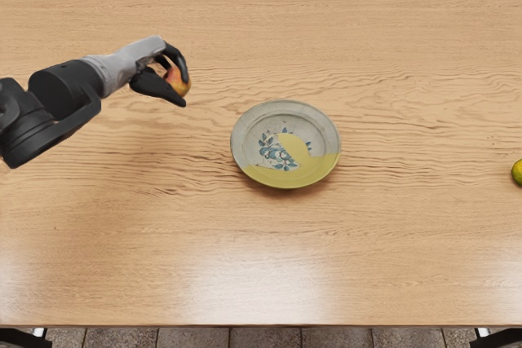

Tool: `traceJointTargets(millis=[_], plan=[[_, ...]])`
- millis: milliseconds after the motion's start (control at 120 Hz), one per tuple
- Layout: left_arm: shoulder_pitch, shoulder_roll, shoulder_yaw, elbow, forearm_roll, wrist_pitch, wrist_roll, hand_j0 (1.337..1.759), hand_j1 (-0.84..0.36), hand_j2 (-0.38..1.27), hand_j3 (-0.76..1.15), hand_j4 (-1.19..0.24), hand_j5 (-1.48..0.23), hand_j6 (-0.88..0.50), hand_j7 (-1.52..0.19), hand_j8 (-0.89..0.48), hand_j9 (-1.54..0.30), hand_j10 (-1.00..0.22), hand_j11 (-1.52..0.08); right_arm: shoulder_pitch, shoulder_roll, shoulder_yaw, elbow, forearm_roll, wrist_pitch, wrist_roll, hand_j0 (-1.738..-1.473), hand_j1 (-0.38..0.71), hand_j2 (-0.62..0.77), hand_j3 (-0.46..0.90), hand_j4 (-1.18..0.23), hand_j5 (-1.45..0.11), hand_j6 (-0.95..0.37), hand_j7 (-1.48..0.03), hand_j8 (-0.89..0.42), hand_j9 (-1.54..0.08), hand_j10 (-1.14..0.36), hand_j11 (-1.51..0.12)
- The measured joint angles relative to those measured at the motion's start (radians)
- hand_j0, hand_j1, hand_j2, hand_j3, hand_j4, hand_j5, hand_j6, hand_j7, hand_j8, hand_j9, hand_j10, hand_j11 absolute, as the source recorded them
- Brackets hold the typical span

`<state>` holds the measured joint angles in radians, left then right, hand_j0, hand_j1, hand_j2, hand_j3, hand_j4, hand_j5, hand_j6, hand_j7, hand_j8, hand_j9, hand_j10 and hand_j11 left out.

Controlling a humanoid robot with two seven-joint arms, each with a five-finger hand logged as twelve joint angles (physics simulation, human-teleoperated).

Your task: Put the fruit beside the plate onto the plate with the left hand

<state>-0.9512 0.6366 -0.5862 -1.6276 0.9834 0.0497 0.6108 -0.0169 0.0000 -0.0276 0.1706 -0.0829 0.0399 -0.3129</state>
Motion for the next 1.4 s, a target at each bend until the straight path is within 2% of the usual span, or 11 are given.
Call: traceJointTargets(millis=[133, 275, 408, 492, 692, 817, 867, 1008, 1217, 1300, 1400], plan=[[-0.005, -0.085, 0.000, -0.008, -0.067, -0.023, 0.000, 1.642, -0.45, 0.43, 0.00, -0.82, -1.25, -0.23, -1.21, -0.23, -1.18, -0.76, -1.19, 0.000, 0.000, 0.000, 0.000, 0.000, 0.000, 0.000, -1.658, -0.35, 0.00, 0.00, 0.00, 0.00, 0.00, 0.00, 0.00, 0.00, 0.00, 0.00], [0.002, -0.232, 0.015, -0.006, -0.091, -0.032, 0.000, 1.643, -0.43, 0.40, 0.00, -0.82, -1.26, -0.24, -1.21, -0.24, -1.18, -0.79, -1.18, 0.000, 0.000, -0.001, 0.000, 0.000, 0.000, 0.000, -1.658, -0.35, 0.00, 0.00, 0.00, 0.00, 0.00, 0.00, 0.00, 0.00, 0.00, 0.00], [-0.001, -0.298, 0.041, 0.020, -0.097, -0.035, 0.000, 1.643, -0.44, 0.41, 0.00, -0.81, -1.27, -0.23, -1.21, -0.24, -1.18, -0.80, -1.19, 0.000, 0.000, -0.001, 0.000, 0.000, 0.000, 0.000, -1.658, -0.35, 0.00, 0.00, 0.00, 0.00, 0.00, 0.00, 0.00, 0.00, 0.00, 0.00], [-0.024, -0.382, 0.051, 0.099, -0.093, -0.041, 0.000, 1.642, -0.44, 0.44, 0.00, -0.81, -1.28, -0.23, -1.21, -0.24, -1.18, -0.81, -1.19, 0.002, 0.000, -0.001, 0.000, 0.000, 0.000, 0.000, -1.658, -0.35, 0.00, 0.00, 0.00, 0.00, 0.00, 0.00, 0.00, 0.00, 0.00, 0.00], [-0.065, -0.447, 0.057, 0.319, -0.083, -0.052, 0.000, 1.642, -0.46, 0.42, 0.00, -0.81, -1.27, -0.23, -1.21, -0.23, -1.18, -0.78, -1.19, 0.012, 0.000, -0.001, 0.000, 0.000, 0.000, 0.000, -1.658, -0.35, 0.00, 0.00, 0.00, 0.00, 0.00, 0.00, 0.00, 0.00, 0.00, 0.00], [-0.067, -0.463, 0.059, 0.388, -0.078, -0.057, 0.000, 1.642, -0.46, 0.43, 0.00, -0.82, -1.26, -0.22, -1.20, -0.23, -1.18, -0.79, -1.19, 0.014, 0.000, -0.001, 0.000, 0.000, 0.000, 0.000, -1.658, -0.35, 0.00, 0.00, 0.00, 0.00, 0.00, 0.00, 0.00, 0.00, 0.00, 0.00], [-0.076, -0.491, 0.058, 0.399, -0.077, -0.056, 0.000, 1.645, -0.41, 0.40, 0.00, -0.76, -1.15, -0.25, -1.10, -0.25, -1.08, -0.79, -1.09, 0.015, 0.000, -0.001, 0.000, 0.000, 0.000, 0.001, -1.658, -0.35, 0.00, 0.00, 0.00, 0.00, 0.00, 0.00, 0.00, 0.00, 0.00, 0.00], [-0.085, -0.499, 0.056, 0.412, -0.073, -0.054, 0.000, 1.651, -0.14, 0.22, 0.00, -0.47, -0.69, -0.21, -0.67, -0.21, -0.66, -0.49, -0.66, 0.015, 0.000, -0.001, 0.000, 0.000, 0.000, 0.001, -1.658, -0.35, 0.00, 0.00, 0.00, 0.00, 0.00, 0.00, 0.00, 0.00, 0.00, 0.00], [-0.081, -0.490, 0.051, 0.399, -0.088, -0.056, 0.000, 1.656, 0.08, 0.09, 0.00, -0.24, -0.35, -0.15, -0.34, -0.15, -0.33, -0.25, -0.33, 0.015, 0.000, 0.000, 0.000, 0.000, 0.000, 0.000, -1.658, -0.35, 0.00, 0.00, 0.00, 0.00, 0.00, 0.00, 0.00, 0.00, 0.00, 0.00], [-0.077, -0.401, 0.041, 0.349, -0.292, -0.102, 0.000, 1.656, 0.17, 0.06, 0.00, -0.17, -0.24, -0.11, -0.23, -0.11, -0.23, -0.17, -0.23, 0.015, 0.000, 0.000, 0.001, 0.000, 0.000, 0.000, -1.658, -0.35, 0.00, 0.00, 0.00, 0.00, 0.00, 0.00, 0.00, 0.00, 0.00, 0.00], [-0.032, -0.328, 0.027, 0.287, -0.603, -0.259, 0.000, 1.657, 0.23, 0.04, 0.00, -0.11, -0.15, -0.07, -0.15, -0.07, -0.15, -0.11, -0.15, 0.015, 0.000, 0.000, 0.001, 0.000, 0.000, 0.000, -1.658, -0.35, 0.00, 0.00, 0.00, 0.00, 0.00, 0.00, 0.00, 0.00, 0.00, 0.00]])
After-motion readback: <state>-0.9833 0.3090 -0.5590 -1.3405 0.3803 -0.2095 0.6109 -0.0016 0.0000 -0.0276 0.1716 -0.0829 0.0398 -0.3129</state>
